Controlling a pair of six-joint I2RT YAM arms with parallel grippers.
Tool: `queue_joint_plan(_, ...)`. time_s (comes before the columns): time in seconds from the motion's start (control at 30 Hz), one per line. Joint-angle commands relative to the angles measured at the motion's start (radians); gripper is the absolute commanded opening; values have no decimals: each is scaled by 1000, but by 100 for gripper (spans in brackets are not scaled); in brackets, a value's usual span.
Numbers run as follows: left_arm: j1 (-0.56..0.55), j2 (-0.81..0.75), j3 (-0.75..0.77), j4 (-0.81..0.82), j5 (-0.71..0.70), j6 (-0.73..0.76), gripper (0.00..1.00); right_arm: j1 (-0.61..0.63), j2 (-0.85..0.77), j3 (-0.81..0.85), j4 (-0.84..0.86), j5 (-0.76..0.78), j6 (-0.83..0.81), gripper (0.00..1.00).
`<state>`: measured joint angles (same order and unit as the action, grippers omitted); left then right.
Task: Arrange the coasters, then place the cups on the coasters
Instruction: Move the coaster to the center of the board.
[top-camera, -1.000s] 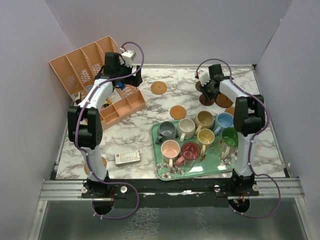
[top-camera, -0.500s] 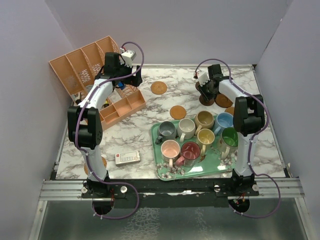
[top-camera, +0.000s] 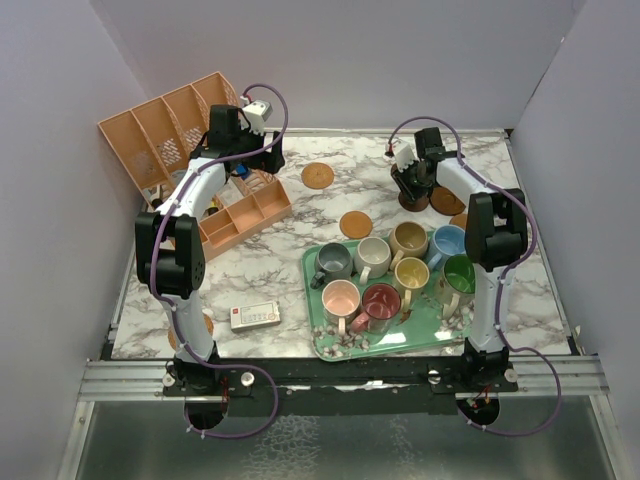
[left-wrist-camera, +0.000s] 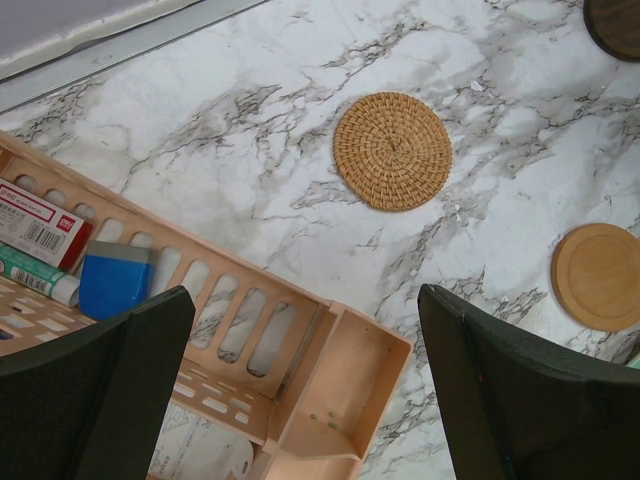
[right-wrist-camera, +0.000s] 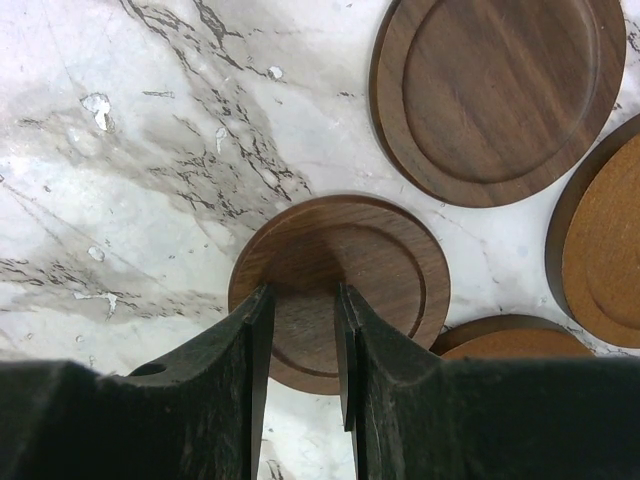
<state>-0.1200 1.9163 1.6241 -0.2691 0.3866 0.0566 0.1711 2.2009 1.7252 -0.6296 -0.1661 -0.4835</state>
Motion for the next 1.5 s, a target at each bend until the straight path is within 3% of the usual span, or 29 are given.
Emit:
queue_joint_plan(0.0,3,-30,-12,21,26,-5,99,14,44,3,-46,-32,11,32)
queue_joint_plan(0.77,3,-43,-20,23,26,-4,99,28,65,34,-70,-97,11,32)
queue_joint_plan(1.1,3,-47,-24,25,31,-4,99,28,76,62,-42,37,51,32)
queue_joint_plan(1.47,3,-57,-32,31,37,-6,99,28,40,109,-41,24,41,37)
